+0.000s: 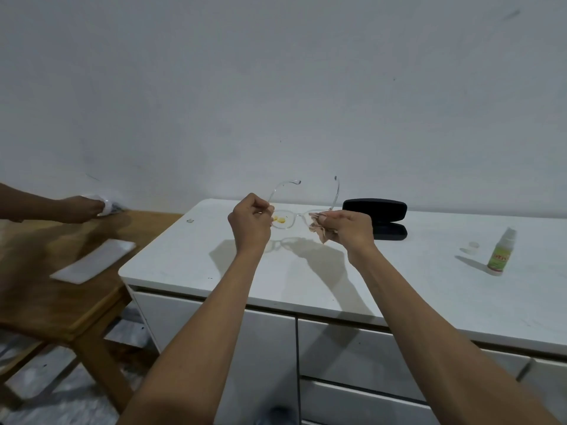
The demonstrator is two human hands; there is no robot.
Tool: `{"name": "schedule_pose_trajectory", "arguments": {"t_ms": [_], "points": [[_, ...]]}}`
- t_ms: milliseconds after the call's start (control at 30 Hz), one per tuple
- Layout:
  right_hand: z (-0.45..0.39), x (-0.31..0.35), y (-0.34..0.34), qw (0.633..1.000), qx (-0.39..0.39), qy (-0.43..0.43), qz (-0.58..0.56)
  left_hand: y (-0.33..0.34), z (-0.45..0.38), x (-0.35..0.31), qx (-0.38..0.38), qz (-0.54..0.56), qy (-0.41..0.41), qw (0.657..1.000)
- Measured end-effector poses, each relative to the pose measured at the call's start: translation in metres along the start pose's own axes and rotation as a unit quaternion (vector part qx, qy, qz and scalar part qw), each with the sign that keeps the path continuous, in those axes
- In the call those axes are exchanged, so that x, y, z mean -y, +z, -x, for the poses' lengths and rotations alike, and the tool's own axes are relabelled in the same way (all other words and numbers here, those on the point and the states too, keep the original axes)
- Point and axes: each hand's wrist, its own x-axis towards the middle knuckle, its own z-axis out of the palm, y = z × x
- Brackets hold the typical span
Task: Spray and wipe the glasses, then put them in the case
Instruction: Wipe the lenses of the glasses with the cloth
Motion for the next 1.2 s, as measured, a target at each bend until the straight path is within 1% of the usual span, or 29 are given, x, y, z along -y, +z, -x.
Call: {"name": "schedule_pose_trajectory", "arguments": {"t_ms": [67, 133, 200, 300, 400, 467, 533, 733, 800, 867, 967, 1067, 1133, 1200], "points": [[0.001, -0.004, 0.004, 0.998, -0.044, -0.011, -0.043, 0.003, 0.000, -0.001, -0.018, 0.001, 0.003, 1.000], [0.005, -0.005, 0.009, 0.993, -0.067, -0.014, -0.098, 0.005, -0.001, -0.003, -0.039, 0.012, 0.002, 0.999], [0.012, -0.005, 0.016, 0.987, -0.062, -0.008, -0.151, 0.005, -0.001, -0.006, -0.060, 0.018, 0.005, 0.998], [0.021, -0.007, 0.036, 0.980, -0.030, 0.018, -0.194, 0.007, 0.000, -0.010, -0.079, 0.026, 0.009, 0.997], [0.030, -0.005, 0.060, 0.978, -0.003, 0.029, -0.207, 0.009, 0.002, -0.011, -0.078, 0.033, 0.008, 0.996], [0.033, -0.004, 0.074, 0.980, -0.003, 0.024, -0.200, 0.009, 0.005, -0.010, -0.071, 0.037, 0.013, 0.997], [0.034, -0.003, 0.084, 0.980, -0.027, 0.023, -0.196, 0.009, 0.009, -0.010, -0.055, 0.040, 0.018, 0.998], [0.032, 0.000, 0.102, 0.963, -0.164, 0.011, -0.213, 0.011, 0.017, -0.012, -0.015, 0.050, 0.032, 0.998], [0.030, 0.001, 0.105, 0.962, -0.173, 0.001, -0.212, 0.013, 0.019, -0.017, -0.022, 0.053, 0.038, 0.998], [0.031, 0.002, 0.105, 0.968, -0.156, -0.006, -0.197, 0.015, 0.019, -0.019, -0.031, 0.056, 0.032, 0.997], [0.029, 0.002, 0.099, 0.984, -0.107, -0.011, -0.143, 0.015, 0.017, -0.019, -0.036, 0.053, 0.014, 0.998], [0.027, 0.001, 0.090, 0.995, -0.040, 0.016, -0.088, 0.011, 0.014, -0.015, -0.036, 0.041, 0.001, 0.999], [0.026, 0.001, 0.082, 0.997, 0.008, 0.030, -0.071, 0.007, 0.012, -0.010, -0.033, 0.032, -0.002, 0.999], [0.026, 0.001, 0.076, 0.998, 0.038, 0.036, -0.044, 0.004, 0.010, -0.006, -0.024, 0.023, 0.000, 0.999]]}}
